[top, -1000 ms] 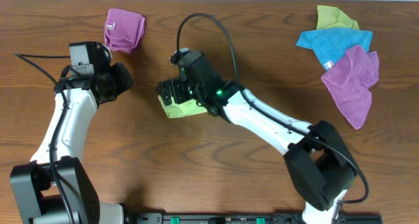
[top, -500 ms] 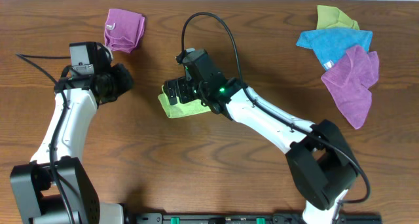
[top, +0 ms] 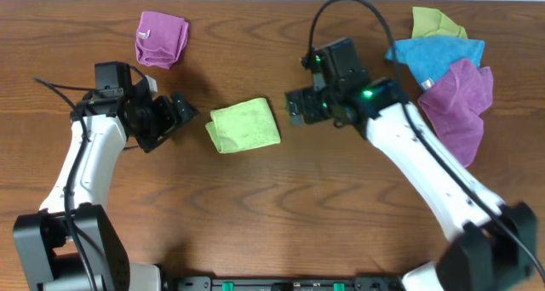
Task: Fold the cloth
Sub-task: 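Set the folded green cloth down and retract the right gripper, then grasp the folded green cloth with the left gripper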
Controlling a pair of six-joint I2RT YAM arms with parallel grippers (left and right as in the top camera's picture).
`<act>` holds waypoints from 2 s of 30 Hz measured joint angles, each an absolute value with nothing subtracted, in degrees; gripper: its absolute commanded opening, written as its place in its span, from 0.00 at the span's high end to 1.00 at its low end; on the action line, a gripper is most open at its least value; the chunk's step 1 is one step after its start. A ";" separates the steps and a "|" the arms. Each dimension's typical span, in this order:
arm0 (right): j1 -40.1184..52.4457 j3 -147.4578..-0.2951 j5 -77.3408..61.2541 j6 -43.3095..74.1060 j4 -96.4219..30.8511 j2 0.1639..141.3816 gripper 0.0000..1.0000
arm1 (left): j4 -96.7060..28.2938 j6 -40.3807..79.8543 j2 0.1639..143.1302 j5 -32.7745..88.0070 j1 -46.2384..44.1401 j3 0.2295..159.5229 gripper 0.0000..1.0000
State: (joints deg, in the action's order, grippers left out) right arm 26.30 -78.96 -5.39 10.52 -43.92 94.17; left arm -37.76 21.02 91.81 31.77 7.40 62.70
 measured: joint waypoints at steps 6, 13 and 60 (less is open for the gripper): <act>24.99 -71.46 -4.75 7.51 -49.06 80.42 0.01 | -34.00 21.93 91.70 38.04 7.38 57.45 0.05; 24.34 -50.52 -4.08 11.55 -50.24 56.62 0.01 | -26.81 25.71 91.70 43.44 6.44 48.75 0.05; 24.34 -41.60 -4.08 24.60 -55.05 25.58 0.01 | -1.93 43.57 93.58 36.86 -4.73 39.68 0.05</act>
State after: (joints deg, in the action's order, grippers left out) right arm 24.34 -41.60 -4.08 24.60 -55.05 25.58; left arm -1.93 43.57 93.58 36.86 -4.73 39.68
